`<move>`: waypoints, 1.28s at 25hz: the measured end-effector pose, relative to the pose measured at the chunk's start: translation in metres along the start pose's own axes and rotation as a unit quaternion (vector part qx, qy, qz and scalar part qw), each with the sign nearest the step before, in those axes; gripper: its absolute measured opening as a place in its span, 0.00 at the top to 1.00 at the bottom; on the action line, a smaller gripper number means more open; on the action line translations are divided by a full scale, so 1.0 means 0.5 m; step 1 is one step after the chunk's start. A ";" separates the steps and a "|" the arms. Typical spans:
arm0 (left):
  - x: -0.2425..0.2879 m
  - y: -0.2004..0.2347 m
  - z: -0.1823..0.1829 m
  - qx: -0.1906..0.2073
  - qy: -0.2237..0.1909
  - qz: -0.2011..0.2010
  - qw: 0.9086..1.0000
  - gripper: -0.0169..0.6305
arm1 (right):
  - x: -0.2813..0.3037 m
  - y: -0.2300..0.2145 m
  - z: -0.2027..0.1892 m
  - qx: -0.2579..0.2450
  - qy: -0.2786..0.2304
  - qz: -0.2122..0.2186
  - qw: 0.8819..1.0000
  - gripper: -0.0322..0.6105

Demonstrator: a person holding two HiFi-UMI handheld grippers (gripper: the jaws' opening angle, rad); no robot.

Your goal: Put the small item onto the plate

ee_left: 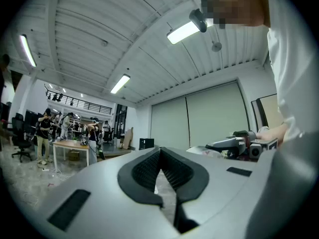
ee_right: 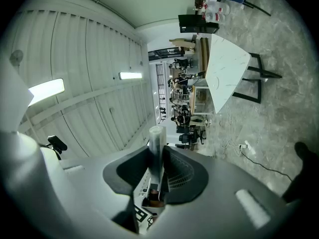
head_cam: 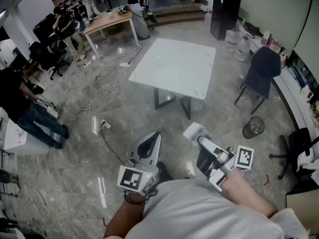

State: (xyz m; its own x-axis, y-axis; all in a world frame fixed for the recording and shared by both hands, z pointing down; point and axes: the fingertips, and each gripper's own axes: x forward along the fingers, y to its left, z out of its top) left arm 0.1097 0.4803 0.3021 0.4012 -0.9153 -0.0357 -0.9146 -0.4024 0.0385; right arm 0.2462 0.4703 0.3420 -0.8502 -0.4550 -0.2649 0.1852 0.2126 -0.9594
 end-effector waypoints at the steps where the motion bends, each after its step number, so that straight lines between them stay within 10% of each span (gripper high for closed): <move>1: 0.002 0.006 0.000 0.000 0.001 0.000 1.000 0.96 | 0.005 -0.001 0.002 0.001 -0.001 -0.001 1.000 0.81; 15: 0.044 0.118 -0.020 -0.007 0.008 -0.001 1.000 0.96 | 0.105 -0.044 0.031 -0.004 -0.001 -0.013 1.000 0.81; 32: 0.144 0.479 0.011 -0.005 -0.001 -0.031 1.000 0.96 | 0.473 -0.117 0.092 -0.037 -0.027 -0.017 0.999 0.81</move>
State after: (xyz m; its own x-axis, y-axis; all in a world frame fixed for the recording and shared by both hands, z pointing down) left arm -0.0808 0.3182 0.3031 0.4567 -0.8887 -0.0405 -0.8876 -0.4583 0.0470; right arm 0.0572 0.3105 0.3312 -0.8275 -0.5082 -0.2387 0.1180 0.2582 -0.9589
